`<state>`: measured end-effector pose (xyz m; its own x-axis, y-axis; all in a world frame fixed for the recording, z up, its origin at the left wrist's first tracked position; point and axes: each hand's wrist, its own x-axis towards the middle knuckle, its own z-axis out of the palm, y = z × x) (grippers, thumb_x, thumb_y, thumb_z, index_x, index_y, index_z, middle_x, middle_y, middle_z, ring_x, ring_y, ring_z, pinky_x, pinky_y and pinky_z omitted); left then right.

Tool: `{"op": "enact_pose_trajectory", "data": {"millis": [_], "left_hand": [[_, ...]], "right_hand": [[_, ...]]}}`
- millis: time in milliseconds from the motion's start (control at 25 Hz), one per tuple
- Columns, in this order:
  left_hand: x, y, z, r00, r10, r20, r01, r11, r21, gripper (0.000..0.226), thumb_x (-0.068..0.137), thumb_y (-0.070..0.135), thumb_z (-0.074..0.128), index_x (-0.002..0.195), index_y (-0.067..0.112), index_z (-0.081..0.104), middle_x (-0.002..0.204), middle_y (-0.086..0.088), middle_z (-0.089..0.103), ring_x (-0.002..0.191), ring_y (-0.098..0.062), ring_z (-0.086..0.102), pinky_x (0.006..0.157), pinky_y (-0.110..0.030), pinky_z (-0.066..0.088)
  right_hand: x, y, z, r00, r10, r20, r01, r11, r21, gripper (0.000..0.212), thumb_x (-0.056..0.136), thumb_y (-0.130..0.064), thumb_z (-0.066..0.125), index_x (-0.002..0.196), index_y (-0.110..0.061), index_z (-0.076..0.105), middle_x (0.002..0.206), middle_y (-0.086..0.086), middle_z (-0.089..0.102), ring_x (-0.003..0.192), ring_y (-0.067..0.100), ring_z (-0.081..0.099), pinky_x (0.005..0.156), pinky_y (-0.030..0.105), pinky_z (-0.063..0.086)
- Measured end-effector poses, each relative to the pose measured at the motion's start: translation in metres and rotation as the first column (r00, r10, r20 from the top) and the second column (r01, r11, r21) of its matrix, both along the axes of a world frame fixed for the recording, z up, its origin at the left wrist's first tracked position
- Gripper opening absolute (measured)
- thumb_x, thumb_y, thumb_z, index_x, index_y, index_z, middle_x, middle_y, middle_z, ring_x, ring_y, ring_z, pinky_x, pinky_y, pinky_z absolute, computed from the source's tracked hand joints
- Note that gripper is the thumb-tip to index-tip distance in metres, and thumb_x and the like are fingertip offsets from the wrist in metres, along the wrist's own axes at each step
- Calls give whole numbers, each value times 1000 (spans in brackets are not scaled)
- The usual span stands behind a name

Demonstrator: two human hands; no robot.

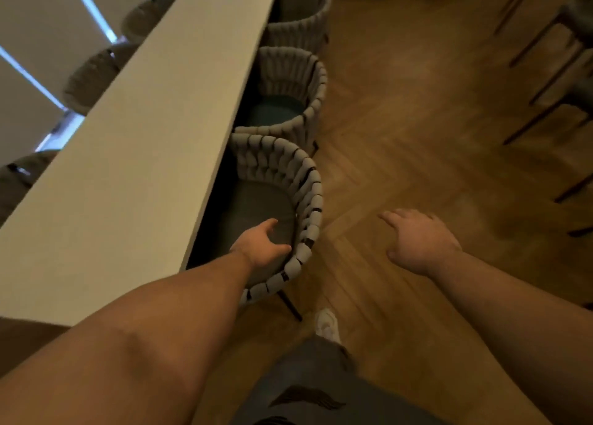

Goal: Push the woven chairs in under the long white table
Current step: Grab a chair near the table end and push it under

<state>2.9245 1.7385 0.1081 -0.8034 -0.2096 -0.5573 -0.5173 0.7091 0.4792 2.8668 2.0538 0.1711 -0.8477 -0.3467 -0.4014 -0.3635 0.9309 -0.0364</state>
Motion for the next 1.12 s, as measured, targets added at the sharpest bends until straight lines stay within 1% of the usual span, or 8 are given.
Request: {"op": "enact_pose_trajectory", "data": {"millis": [200, 480, 600, 680, 760, 880, 1000, 1120], "left_hand": [[-27, -27, -48, 970, 167, 178, -179, 982, 54, 116, 67, 68, 79, 164, 43, 20, 161, -3, 46, 143, -27, 48, 119, -45, 42], [-35, -28, -84, 909, 319, 270, -361, 924, 125, 112, 81, 55, 84, 167, 36, 15, 164, -6, 42, 147, -28, 43, 119, -40, 40], [-23, -15, -102, 865, 372, 338, -434, 891, 130, 106, 87, 48, 81, 168, 34, 14, 163, -4, 43, 143, -26, 47, 114, -37, 44], [-17, -3, -113, 848, 379, 372, -453, 881, 137, 103, 90, 45, 78, 168, 32, 13, 162, -2, 44, 139, -23, 51, 104, -29, 45], [-17, 9, -121, 816, 413, 403, -502, 854, 140, 105, 88, 46, 79, 168, 32, 13, 165, -1, 40, 143, -24, 47, 105, -28, 42], [-19, 30, -132, 775, 416, 475, -511, 856, 84, 115, 78, 65, 80, 168, 34, 14, 167, -3, 35, 149, -28, 38, 119, -37, 36], [-29, 56, -151, 746, 342, 571, -339, 934, -116, 119, 62, 87, 64, 164, 42, 19, 165, -5, 37, 150, -35, 27, 125, -52, 19], [-51, 69, -158, 720, 373, 586, -305, 928, -215, 88, 83, 70, 61, 159, 34, 36, 159, -6, 46, 148, -34, 32, 127, -59, 7]], "right_hand": [[-84, -55, -36, 974, 219, 65, -221, 975, 23, 80, 93, -41, 65, 163, -31, 29, 164, -2, 40, 149, 22, 37, 122, 48, 30], [-158, -125, -71, 861, 487, 149, -501, 862, 80, 81, 92, -41, 68, 163, -32, 29, 165, -3, 38, 152, 22, 34, 125, 52, 27], [-185, -159, -93, 755, 626, 196, -650, 753, 100, 79, 92, -39, 66, 162, -31, 29, 165, -2, 39, 152, 24, 34, 123, 52, 29], [-198, -181, -109, 679, 702, 215, -730, 676, 99, 76, 92, -39, 64, 161, -31, 32, 165, -1, 39, 151, 25, 35, 121, 51, 30], [-208, -195, -126, 599, 761, 248, -798, 594, 105, 77, 93, -39, 64, 161, -31, 31, 166, 0, 38, 152, 26, 33, 121, 50, 30], [-229, -207, -147, 460, 811, 363, -887, 443, 134, 97, 86, -55, 69, 166, -33, 18, 172, -1, 26, 157, 26, 23, 123, 56, 23], [-254, -209, -165, 324, 831, 453, -945, 270, 182, 112, 79, -70, 69, 167, -34, 10, 175, -2, 16, 160, 26, 16, 123, 61, 16], [-273, -206, -181, 210, 870, 446, -971, 132, 199, 109, 81, -71, 66, 167, -33, 10, 173, 0, 20, 159, 26, 20, 126, 59, 10]]}}
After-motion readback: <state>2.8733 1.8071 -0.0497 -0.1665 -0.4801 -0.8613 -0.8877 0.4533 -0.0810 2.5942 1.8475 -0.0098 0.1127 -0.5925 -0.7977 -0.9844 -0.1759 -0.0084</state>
